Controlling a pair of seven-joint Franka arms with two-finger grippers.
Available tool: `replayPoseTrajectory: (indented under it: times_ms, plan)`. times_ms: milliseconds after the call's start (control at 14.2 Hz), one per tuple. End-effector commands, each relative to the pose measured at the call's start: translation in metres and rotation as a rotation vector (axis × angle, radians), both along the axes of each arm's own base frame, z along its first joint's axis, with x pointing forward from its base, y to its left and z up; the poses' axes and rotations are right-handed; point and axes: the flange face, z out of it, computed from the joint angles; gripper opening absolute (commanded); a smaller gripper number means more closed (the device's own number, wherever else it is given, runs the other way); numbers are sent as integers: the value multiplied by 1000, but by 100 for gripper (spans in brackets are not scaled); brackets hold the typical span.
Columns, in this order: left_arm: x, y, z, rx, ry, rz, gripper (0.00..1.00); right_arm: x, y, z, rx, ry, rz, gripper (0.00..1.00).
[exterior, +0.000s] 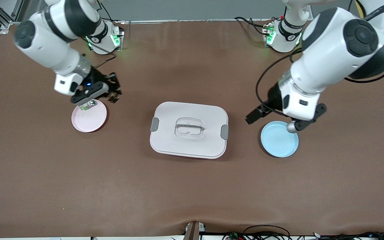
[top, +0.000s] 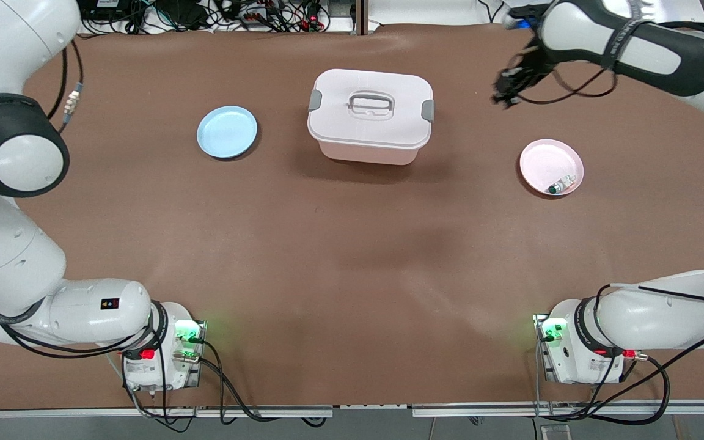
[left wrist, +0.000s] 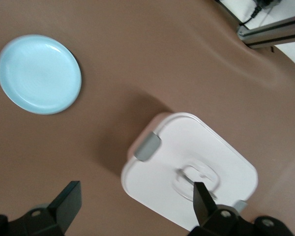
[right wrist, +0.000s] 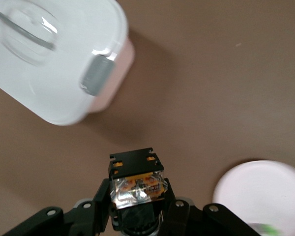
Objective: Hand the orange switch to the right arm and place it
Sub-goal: 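Carry the switch with the right gripper over the pink plate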
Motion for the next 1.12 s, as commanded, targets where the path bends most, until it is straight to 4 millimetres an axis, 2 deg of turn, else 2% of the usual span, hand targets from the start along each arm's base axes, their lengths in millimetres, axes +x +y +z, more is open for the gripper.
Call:
replayPoseTrajectory:
  times_ms: [0,140,281,492,632,843,1054]
  plan:
    - [-3,30,-1,100,19,-103,100,6,-48,1,-125,-51,190,0]
    - [-1,43,-5,162,23,-168,100,11,-76,-2,-193,-64,284,0]
    - [1,64,-6,214,39,-219,100,17,-95,-10,-245,-82,348,0]
    - [-8,80,13,235,41,-318,100,30,-123,-34,-281,-95,488,0]
    - [-20,89,37,256,14,-423,100,38,-149,-50,-288,-126,584,0]
    - [-30,133,72,269,-41,-529,100,39,-157,-74,-277,-108,628,0]
    - [-50,154,79,263,-34,-547,100,41,-158,-97,-276,-73,652,0]
